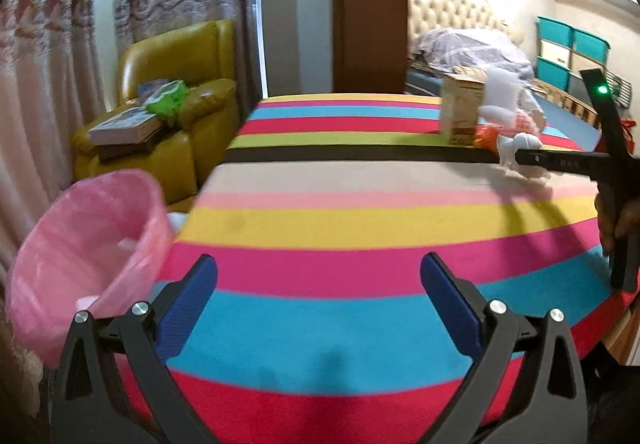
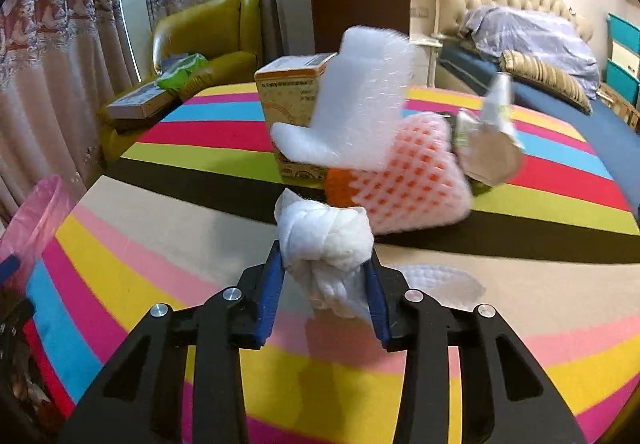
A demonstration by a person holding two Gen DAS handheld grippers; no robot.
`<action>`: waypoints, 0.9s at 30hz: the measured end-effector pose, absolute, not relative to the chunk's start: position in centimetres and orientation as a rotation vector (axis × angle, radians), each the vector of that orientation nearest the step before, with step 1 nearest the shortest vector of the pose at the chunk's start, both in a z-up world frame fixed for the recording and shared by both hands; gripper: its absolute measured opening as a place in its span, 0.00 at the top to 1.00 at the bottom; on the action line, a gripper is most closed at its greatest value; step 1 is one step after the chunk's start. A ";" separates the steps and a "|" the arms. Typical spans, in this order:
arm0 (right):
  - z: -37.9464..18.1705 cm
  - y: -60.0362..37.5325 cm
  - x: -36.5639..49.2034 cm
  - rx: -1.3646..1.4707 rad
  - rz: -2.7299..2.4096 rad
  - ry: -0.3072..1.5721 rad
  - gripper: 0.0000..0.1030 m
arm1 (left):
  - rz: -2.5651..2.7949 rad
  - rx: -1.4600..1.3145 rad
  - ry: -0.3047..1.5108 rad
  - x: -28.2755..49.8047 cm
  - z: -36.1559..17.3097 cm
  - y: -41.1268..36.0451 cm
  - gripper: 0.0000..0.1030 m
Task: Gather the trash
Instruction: 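Grasp the white bubble-foam sheet with the left tool while the right tool holds the tissue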
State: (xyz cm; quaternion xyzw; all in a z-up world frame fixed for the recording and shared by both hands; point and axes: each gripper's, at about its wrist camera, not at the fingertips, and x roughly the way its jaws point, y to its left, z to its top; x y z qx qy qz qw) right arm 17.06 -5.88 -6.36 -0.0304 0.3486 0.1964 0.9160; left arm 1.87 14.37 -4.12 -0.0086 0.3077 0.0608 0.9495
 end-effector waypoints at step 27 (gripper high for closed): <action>-6.2 -20.6 15.1 0.170 0.096 0.623 0.63 | -0.106 -0.128 0.665 26.1 -0.8 -5.4 0.05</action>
